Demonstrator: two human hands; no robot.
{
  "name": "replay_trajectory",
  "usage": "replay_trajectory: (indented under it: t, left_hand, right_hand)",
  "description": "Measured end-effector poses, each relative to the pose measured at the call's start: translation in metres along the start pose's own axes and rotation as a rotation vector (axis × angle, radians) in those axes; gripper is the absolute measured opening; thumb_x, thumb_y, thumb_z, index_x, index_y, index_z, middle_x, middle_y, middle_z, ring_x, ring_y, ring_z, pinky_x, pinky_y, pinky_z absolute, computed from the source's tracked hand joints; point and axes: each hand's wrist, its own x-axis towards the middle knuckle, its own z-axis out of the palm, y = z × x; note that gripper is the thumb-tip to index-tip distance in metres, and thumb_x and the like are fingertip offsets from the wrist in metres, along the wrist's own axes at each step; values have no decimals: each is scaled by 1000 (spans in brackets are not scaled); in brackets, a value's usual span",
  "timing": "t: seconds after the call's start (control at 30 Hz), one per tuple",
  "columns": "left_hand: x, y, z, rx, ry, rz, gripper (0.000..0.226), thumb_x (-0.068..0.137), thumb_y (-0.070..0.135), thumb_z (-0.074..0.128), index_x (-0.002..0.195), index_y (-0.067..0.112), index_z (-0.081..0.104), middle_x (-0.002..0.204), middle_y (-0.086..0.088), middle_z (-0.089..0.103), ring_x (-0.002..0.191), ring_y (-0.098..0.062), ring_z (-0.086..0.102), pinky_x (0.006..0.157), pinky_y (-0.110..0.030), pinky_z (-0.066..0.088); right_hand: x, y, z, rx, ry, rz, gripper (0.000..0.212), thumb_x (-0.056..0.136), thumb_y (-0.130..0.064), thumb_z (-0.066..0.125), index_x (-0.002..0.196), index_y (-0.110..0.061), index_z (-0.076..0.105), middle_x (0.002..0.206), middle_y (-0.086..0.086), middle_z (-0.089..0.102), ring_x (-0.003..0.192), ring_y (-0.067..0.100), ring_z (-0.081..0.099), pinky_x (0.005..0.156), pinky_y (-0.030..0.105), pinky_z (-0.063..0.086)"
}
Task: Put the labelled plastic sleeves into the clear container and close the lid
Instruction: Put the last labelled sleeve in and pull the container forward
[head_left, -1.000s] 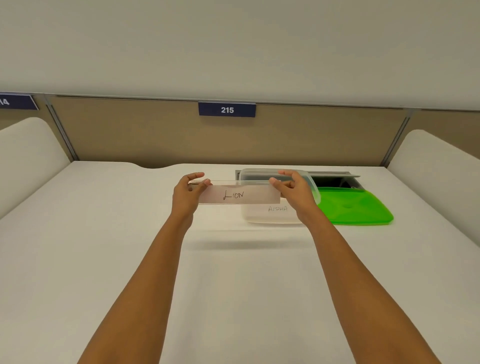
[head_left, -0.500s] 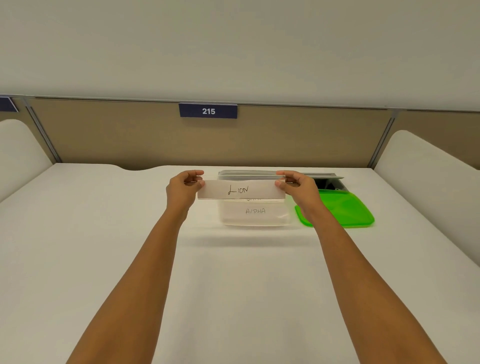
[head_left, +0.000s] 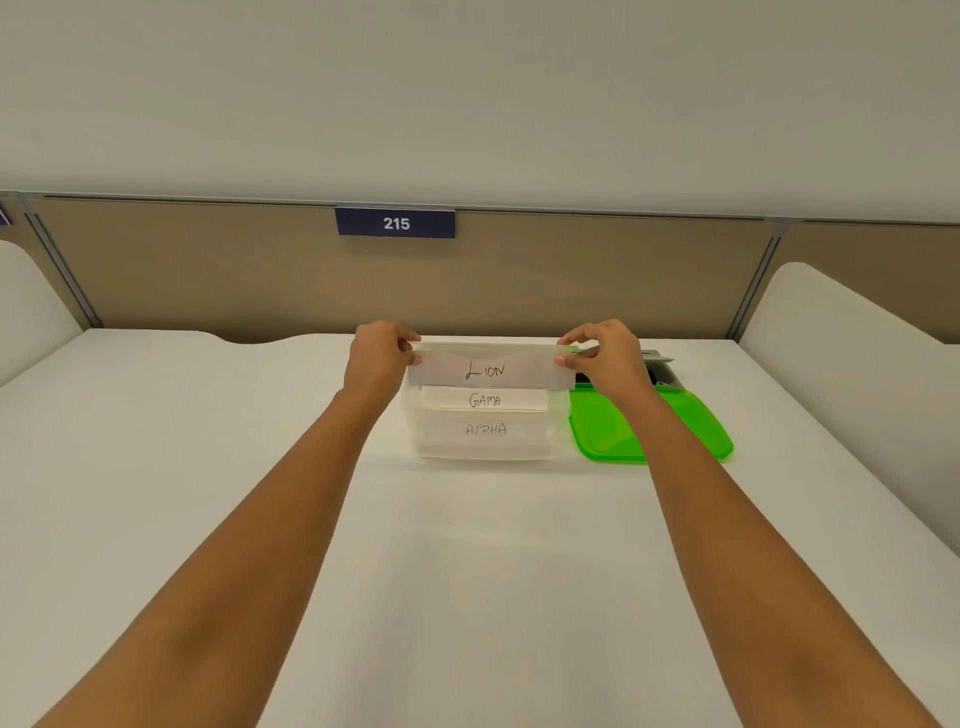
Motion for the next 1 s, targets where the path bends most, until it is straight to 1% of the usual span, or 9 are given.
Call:
replay_trajectory:
  t: [0.07, 0.13, 0.27, 0.37, 0.5, 0.6, 0.7, 0.83, 1.0]
  left_hand:
    - [7, 3, 6, 52, -18, -2, 32, 82, -2, 66, 114, 0, 67, 102, -19, 68, 95, -31, 63, 77, -25, 43]
    - [14, 4, 12, 128, -39, 7, 32, 83, -2, 64, 115, -1, 67, 105, -21, 68, 98, -35, 63, 81, -31, 48]
    - [27, 5, 22, 264, -75, 28, 29, 82, -1, 65, 111, 0, 68, 106, -22, 68, 98, -40, 62, 84, -40, 52]
    - [36, 4, 30, 352, -120, 47, 26, 82, 2, 67, 108, 0, 70, 106, -23, 69, 96, -41, 63, 81, -39, 50]
    - [49, 0, 42, 457, -165, 65, 29, 83, 1, 66, 112, -1, 68, 112, -21, 67, 101, -39, 62, 80, -37, 47]
    - [59, -4, 49, 527, -211, 76, 13, 83, -1, 66, 95, 0, 68, 109, -21, 68, 92, -37, 60, 72, -33, 42]
    - [69, -6, 57, 620, -258, 93, 22, 84, 1, 65, 105, -4, 68, 106, -21, 70, 98, -38, 64, 77, -37, 48]
    - [75, -10, 68, 724, -285, 116, 20, 84, -2, 63, 104, -3, 67, 89, -16, 63, 80, -33, 60, 69, -32, 45]
    - [76, -20, 83, 769, -315, 106, 18, 87, 8, 65, 103, 1, 67, 103, -15, 66, 89, -29, 66, 69, -27, 43]
  right_hand:
    - [7, 1, 1, -44, -9, 6, 22, 78, -14, 76, 100, -10, 72, 118, 11, 59, 90, 28, 69, 84, 33, 51]
    - [15, 2, 3, -89, -23, -5, 21, 78, -14, 76, 98, -10, 72, 111, 10, 66, 90, 28, 68, 86, 35, 52]
    - [35, 6, 9, -142, -57, 7, 21, 78, -12, 76, 98, -8, 72, 103, 11, 71, 93, 25, 66, 78, 25, 45]
    - [49, 10, 14, -192, -88, 14, 22, 78, -12, 75, 99, -8, 72, 104, 11, 71, 96, 25, 65, 78, 25, 45]
    - [64, 17, 23, -279, -146, 24, 24, 78, -14, 75, 102, -9, 71, 106, 9, 71, 100, 26, 64, 87, 33, 52]
    - [71, 25, 31, -327, -188, 16, 27, 78, -14, 75, 104, -8, 70, 108, 10, 71, 102, 27, 64, 86, 33, 51]
    - [77, 33, 40, -375, -218, 25, 26, 80, -16, 74, 104, -10, 70, 110, 12, 68, 103, 28, 61, 86, 34, 51]
    - [81, 41, 53, -447, -251, 27, 26, 81, -22, 74, 105, -14, 70, 115, 15, 61, 106, 28, 57, 87, 33, 49]
    - [82, 51, 67, -526, -258, 5, 24, 83, -28, 71, 104, -16, 70, 114, 14, 58, 108, 27, 54, 88, 33, 48]
